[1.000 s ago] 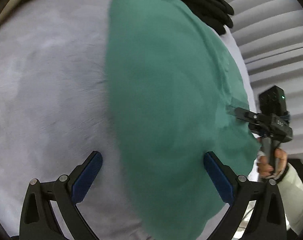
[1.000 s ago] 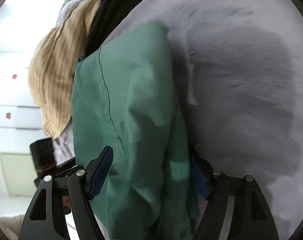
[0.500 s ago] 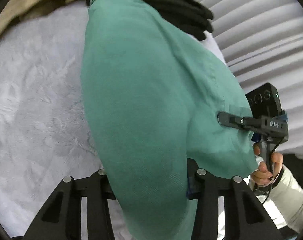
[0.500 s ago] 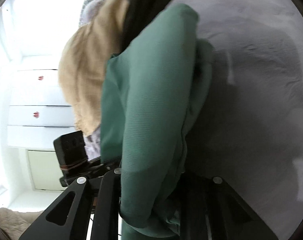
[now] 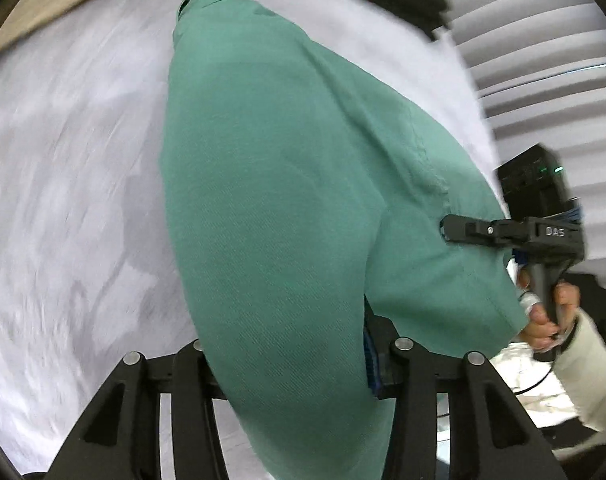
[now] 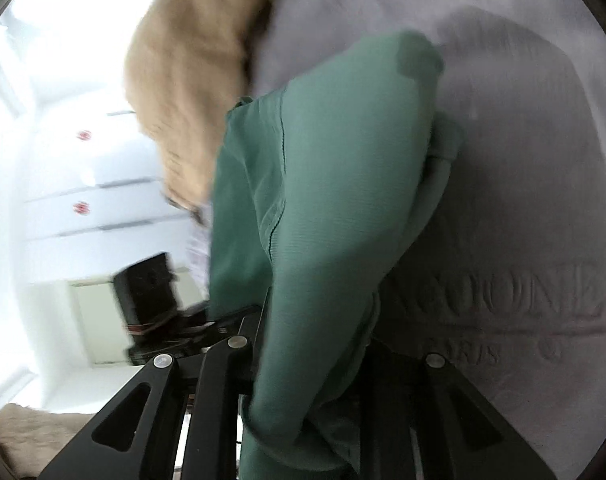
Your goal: Fold large clothes
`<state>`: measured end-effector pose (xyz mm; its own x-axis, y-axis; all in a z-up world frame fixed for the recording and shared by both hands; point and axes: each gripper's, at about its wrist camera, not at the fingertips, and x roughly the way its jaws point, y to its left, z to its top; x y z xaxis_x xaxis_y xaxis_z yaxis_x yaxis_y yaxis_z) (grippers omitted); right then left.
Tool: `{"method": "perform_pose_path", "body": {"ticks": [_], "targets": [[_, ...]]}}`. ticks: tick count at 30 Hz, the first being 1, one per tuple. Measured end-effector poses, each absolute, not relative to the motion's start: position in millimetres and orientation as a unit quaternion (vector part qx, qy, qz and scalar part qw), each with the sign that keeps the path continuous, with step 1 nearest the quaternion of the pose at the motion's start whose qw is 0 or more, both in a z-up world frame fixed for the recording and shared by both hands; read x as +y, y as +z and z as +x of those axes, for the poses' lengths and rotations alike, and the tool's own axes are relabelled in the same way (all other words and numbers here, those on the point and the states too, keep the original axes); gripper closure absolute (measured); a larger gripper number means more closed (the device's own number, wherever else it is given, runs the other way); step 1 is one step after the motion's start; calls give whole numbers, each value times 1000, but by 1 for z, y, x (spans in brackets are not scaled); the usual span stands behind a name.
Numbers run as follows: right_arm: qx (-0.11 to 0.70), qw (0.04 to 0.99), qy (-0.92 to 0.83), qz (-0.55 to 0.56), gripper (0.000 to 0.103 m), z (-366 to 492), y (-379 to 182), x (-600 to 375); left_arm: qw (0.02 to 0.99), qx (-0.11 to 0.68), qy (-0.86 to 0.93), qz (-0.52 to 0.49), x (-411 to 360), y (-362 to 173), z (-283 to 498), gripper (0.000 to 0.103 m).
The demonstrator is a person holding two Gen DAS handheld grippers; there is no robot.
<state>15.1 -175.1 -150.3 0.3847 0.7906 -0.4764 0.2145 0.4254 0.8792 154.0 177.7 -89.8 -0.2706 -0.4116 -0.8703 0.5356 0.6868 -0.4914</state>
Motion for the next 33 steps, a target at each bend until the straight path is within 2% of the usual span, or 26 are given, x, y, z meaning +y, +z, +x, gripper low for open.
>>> {"method": "perform_pose_path", "body": {"ticks": [2,3,5,7,9,12,15,17,18,19,23,26,28,30,33], "targets": [[526,691,190,459,71,16,-155,-172,605,693,-390,38,193,-106,152,46],[527,702,184,441,70,17,-156,-171,608,691,-390,37,196,-107,152,42],[539,719,160,409,50,16,-155,-169,612,689,-387,41,200,-105,152,39],[549,731,139,381,49,17,-147,-167,619,684,-381,57,203,-96,146,38],[564,747,101,338,46,14,-130,-162,649,669,-348,98,215,-83,144,20],[567,767,50,295,46,-2,-102,-155,675,653,-313,138,216,-70,138,20],[529,790,41,307,46,-28,-64,-167,685,656,-283,144,227,-63,134,20],[511,799,51,314,61,-41,-45,-158,689,659,-266,144,234,-59,130,20],[506,799,66,319,78,-52,-37,-149,689,660,-262,144,241,-59,128,20],[507,797,73,321,84,-58,-35,-143,690,662,-256,143,246,-58,128,20],[548,769,96,314,86,-72,-54,-116,692,665,-242,146,247,-56,125,20],[588,740,48,323,88,-80,-99,-119,695,662,-235,153,250,-52,123,20],[596,724,30,348,100,-86,-121,-129,696,662,-229,158,247,-48,116,20],[593,699,17,399,101,-98,-138,-144,696,664,-223,158,248,-47,115,20],[573,702,14,423,101,-109,-124,-152,701,662,-213,156,250,-43,112,20]]}}
